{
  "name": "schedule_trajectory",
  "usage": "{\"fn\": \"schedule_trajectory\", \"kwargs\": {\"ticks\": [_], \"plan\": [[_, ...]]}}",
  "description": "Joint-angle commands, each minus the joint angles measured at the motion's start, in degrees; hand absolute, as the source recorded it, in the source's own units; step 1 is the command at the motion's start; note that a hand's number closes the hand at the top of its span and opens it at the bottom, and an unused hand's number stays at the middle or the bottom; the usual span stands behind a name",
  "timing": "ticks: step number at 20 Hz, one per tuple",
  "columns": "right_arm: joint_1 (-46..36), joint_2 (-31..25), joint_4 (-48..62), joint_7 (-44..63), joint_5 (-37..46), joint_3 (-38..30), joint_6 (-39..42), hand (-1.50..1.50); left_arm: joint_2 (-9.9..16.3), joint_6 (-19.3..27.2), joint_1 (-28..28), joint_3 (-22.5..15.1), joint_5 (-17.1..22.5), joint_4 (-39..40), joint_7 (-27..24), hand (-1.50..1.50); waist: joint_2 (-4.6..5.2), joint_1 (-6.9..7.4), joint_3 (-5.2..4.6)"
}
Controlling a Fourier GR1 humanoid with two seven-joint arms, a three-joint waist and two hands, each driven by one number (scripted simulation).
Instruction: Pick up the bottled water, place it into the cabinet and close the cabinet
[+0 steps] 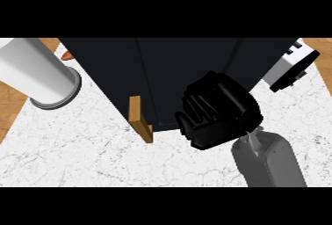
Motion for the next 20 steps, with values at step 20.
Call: {"fn": "schedule_trajectory", "kwargs": {"ticks": [20], "plan": [[-23.6, 0.4, 27.2, -4.3, -8.4, -2.2, 4.5, 1.5, -2.4, -5.3, 2.0, 7.8, 7.2, -2.4, 8.1, -1.5, 0.34, -0.57, 0.05]]}}
